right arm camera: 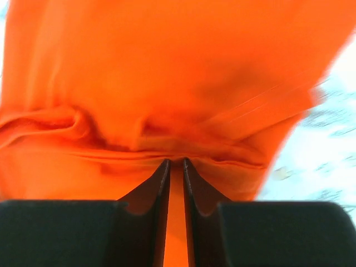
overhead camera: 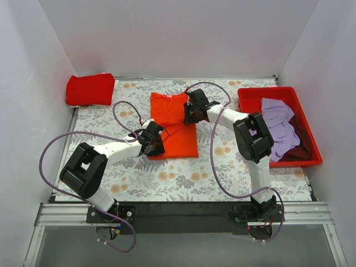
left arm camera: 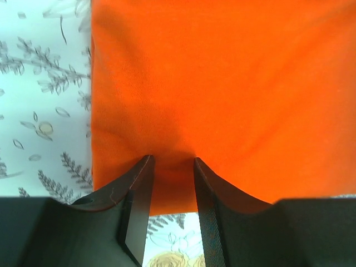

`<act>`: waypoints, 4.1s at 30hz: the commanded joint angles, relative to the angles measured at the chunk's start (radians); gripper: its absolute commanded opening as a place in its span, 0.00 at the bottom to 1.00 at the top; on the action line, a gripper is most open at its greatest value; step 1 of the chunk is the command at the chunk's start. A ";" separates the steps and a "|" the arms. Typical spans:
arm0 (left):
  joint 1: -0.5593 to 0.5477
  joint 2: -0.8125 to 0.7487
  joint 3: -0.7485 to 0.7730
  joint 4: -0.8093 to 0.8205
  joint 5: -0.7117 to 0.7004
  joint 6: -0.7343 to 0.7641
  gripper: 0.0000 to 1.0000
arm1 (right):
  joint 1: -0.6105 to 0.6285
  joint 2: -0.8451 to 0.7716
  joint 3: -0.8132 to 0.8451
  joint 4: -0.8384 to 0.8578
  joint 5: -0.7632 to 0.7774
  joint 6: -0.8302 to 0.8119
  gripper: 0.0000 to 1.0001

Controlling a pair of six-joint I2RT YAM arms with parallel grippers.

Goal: Fold and stack the t-shirts
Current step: Fold the tshirt

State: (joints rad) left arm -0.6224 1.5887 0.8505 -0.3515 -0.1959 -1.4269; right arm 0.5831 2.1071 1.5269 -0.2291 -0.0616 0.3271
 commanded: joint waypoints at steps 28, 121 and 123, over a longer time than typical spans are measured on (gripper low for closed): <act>-0.017 -0.601 -0.105 -0.333 -0.097 -0.262 0.34 | 0.158 0.094 -0.062 0.493 -0.595 0.122 0.27; 0.015 -0.435 -0.390 -0.153 0.174 -0.322 0.00 | 0.138 -0.647 -0.729 0.033 -0.011 0.188 0.56; 0.013 -0.449 -0.398 -0.164 0.164 -0.325 0.00 | 0.158 -0.630 -0.702 0.010 0.014 0.188 0.56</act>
State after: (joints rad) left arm -0.6006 1.1633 0.4767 -0.4320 -0.0353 -1.7279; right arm 0.7128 1.4788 0.7605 -0.1810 -0.1108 0.4988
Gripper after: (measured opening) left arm 0.031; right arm 0.557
